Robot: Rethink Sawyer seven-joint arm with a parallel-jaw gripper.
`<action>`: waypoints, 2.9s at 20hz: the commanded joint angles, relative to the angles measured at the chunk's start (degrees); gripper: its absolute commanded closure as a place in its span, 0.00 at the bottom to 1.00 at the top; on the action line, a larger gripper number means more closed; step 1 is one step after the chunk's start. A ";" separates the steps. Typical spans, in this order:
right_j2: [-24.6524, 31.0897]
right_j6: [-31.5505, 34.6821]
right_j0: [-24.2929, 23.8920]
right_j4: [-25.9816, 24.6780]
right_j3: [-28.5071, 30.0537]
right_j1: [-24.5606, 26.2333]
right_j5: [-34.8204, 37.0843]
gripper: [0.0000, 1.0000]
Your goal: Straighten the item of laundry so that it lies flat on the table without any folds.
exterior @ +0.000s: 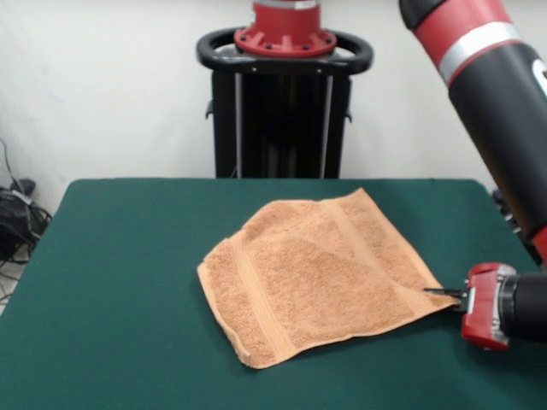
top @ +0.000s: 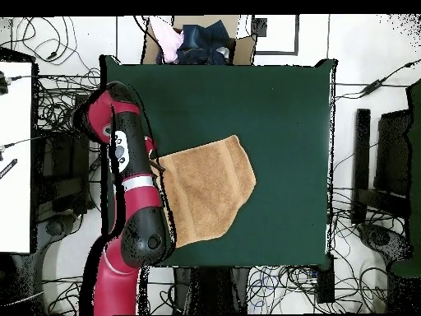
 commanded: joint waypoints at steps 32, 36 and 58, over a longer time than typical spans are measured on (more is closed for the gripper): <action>-47.33 10.49 -4.81 64.71 11.65 15.11 -37.12 1.00; -52.32 9.45 -5.52 70.15 12.47 15.07 -37.23 1.00; -76.79 5.74 -9.99 97.23 14.90 14.61 -33.28 1.00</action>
